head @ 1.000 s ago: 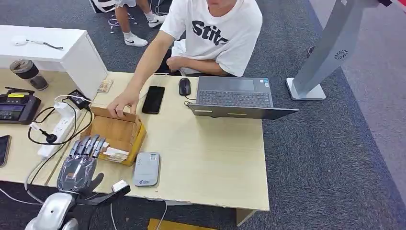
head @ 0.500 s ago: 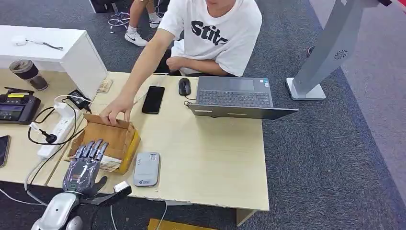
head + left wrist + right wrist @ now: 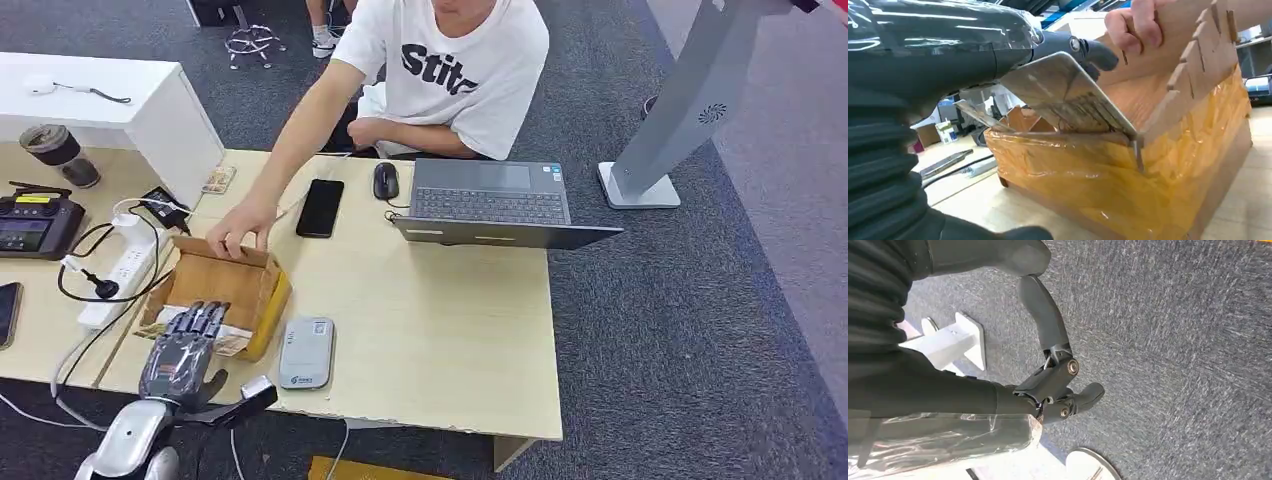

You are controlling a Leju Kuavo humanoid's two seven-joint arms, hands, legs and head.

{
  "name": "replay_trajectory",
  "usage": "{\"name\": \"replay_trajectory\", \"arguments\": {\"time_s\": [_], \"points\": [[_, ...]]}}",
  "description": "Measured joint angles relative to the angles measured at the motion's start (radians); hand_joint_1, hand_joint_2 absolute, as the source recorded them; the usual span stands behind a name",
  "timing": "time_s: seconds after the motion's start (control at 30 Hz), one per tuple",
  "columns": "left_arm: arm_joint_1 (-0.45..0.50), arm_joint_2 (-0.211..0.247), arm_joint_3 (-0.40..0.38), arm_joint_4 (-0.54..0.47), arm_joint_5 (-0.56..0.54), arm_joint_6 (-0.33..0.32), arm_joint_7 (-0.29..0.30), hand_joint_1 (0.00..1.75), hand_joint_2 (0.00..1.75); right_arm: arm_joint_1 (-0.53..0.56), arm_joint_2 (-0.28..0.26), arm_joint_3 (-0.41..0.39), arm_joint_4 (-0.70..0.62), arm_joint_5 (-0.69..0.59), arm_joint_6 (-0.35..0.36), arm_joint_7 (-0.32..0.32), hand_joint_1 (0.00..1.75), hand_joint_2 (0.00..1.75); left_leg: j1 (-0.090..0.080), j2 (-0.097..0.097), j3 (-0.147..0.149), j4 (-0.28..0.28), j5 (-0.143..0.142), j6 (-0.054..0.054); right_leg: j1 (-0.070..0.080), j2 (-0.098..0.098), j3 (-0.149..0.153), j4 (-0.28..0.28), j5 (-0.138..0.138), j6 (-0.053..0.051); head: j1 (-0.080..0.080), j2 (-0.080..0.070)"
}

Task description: Pass the card to the sensor for recognition and then transmit it.

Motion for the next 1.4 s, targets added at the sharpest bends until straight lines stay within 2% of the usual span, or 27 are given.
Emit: {"name": "replay_trajectory", "arguments": {"time_s": [0.1, 0.3, 0.33, 0.4, 0.43, 0.47, 0.5, 0.53, 0.7, 0.9, 1.03, 1.1, 1.2, 1.27, 1.4], "points": [[-0.001, -0.009, 0.007, 0.000, 0.031, 0.002, -0.049, 0.03, 1.75, 0.000, 0.000, 0.000, 0.000, 0.011, 0.000, 0.000, 0.00, 1.75, 0.000, 0.000, 0.000, 0.000, 0.000, 0.000, 0.000, 0.000, 0.000, 0.000, 0.000, 0.000, 0.000, 0.000], [0.000, -0.032, 0.007, -0.040, 0.062, -0.009, -0.088, 0.07, 1.75, 0.000, 0.000, 0.000, 0.000, 0.015, -0.001, -0.003, 0.00, 1.75, 0.000, 0.000, 0.000, 0.000, 0.000, 0.000, 0.000, 0.000, 0.000, 0.000, 0.000, 0.000, 0.000, 0.000], [0.000, -0.034, 0.007, -0.052, 0.064, -0.015, -0.088, 0.17, 1.75, 0.000, 0.000, 0.000, 0.000, 0.015, -0.001, -0.004, 0.00, 1.75, 0.000, 0.000, 0.000, 0.000, 0.000, 0.000, 0.000, 0.000, 0.000, 0.000, 0.000, 0.000, 0.000, 0.000], [-0.001, -0.038, 0.002, -0.069, 0.066, -0.020, -0.090, 0.28, 1.75, 0.000, 0.000, 0.000, 0.000, 0.015, -0.002, -0.004, 0.00, 1.75, 0.000, 0.000, 0.000, 0.000, 0.000, 0.000, 0.000, 0.000, 0.000, 0.000, 0.000, 0.000, 0.000, 0.000], [-0.001, -0.040, -0.002, -0.075, 0.068, -0.022, -0.091, 0.47, 1.75, 0.000, 0.000, 0.000, 0.000, 0.015, -0.002, -0.004, 0.00, 1.75, 0.000, 0.000, 0.000, 0.000, 0.000, 0.000, 0.000, 0.000, 0.000, 0.000, 0.000, 0.000, 0.000, 0.000], [-0.001, -0.042, -0.004, -0.081, 0.070, -0.024, -0.092, 0.59, 1.75, 0.000, 0.000, 0.000, 0.000, 0.015, -0.002, -0.004, 0.00, 1.75, 0.000, 0.000, 0.000, 0.000, 0.000, 0.000, 0.000, 0.000, 0.000, 0.000, 0.000, 0.000, 0.000, 0.000], [-0.001, -0.044, -0.006, -0.088, 0.072, -0.024, -0.094, 0.91, 1.75, 0.000, 0.000, 0.000, 0.000, 0.015, -0.002, -0.005, 0.00, 1.75, 0.000, 0.000, 0.000, 0.000, 0.000, 0.000, 0.000, 0.000, 0.000, 0.000, 0.000, 0.000, 0.000, 0.000], [-0.001, -0.045, -0.007, -0.093, 0.072, -0.025, -0.094, 1.08, 1.75, 0.000, 0.000, 0.000, 0.000, 0.015, -0.002, -0.005, 0.00, 1.75, 0.000, 0.000, 0.000, 0.000, 0.000, 0.000, 0.000, 0.000, 0.000, 0.000, 0.000, 0.000, 0.000, 0.000], [-0.001, -0.049, -0.010, -0.112, 0.074, -0.038, -0.093, 1.45, 1.75, 0.000, 0.000, 0.000, 0.000, 0.015, -0.002, -0.004, 0.00, 1.75, 0.000, 0.000, 0.000, 0.000, 0.000, 0.000, 0.000, 0.000, 0.000, 0.000, 0.000, 0.000, 0.000, 0.000], [-0.001, -0.047, -0.026, -0.129, 0.074, -0.058, -0.073, 1.45, 1.75, 0.000, 0.000, 0.000, 0.000, 0.015, -0.002, -0.004, 0.00, 1.75, 0.000, 0.000, 0.000, 0.000, 0.000, 0.000, 0.000, 0.000, 0.000, 0.000, 0.000, 0.000, 0.000, 0.000], [-0.001, -0.039, -0.026, -0.132, 0.068, -0.064, -0.063, 1.52, 1.75, 0.001, 0.000, 0.000, 0.000, 0.015, -0.001, -0.004, 0.00, 1.75, 0.000, 0.000, 0.000, 0.000, 0.000, 0.000, 0.000, 0.000, 0.000, 0.000, 0.000, 0.000, 0.000, 0.000], [-0.001, -0.034, -0.027, -0.132, 0.063, -0.065, -0.060, 1.48, 1.75, 0.000, 0.000, 0.000, 0.000, 0.015, -0.001, -0.005, 0.00, 1.75, 0.000, 0.001, 0.000, 0.000, 0.000, 0.000, 0.000, 0.000, 0.000, 0.000, 0.000, 0.000, 0.000, 0.000], [-0.001, -0.027, -0.027, -0.132, 0.055, -0.067, -0.052, 1.57, 1.75, 0.001, 0.000, 0.000, 0.000, 0.015, -0.001, -0.006, 0.00, 1.75, 0.000, 0.001, 0.000, 0.000, 0.000, 0.000, 0.000, 0.001, 0.000, 0.000, 0.000, 0.000, 0.000, 0.000], [-0.001, -0.022, -0.027, -0.132, 0.042, -0.064, -0.041, 1.75, 1.75, 0.000, 0.000, 0.000, 0.000, 0.017, 0.000, -0.006, 0.00, 1.75, 0.000, 0.001, 0.000, 0.000, 0.000, 0.000, 0.000, 0.001, 0.000, 0.000, 0.000, 0.000, 0.000, 0.000], [-0.001, -0.015, -0.027, -0.132, 0.013, -0.047, -0.017, 1.75, 1.75, 0.000, 0.001, 0.000, 0.000, 0.018, 0.003, -0.006, 0.00, 1.75, 0.000, 0.001, 0.000, 0.000, 0.000, 0.000, 0.000, 0.001, 0.000, 0.000, 0.000, 0.000, 0.000, 0.000]]}}
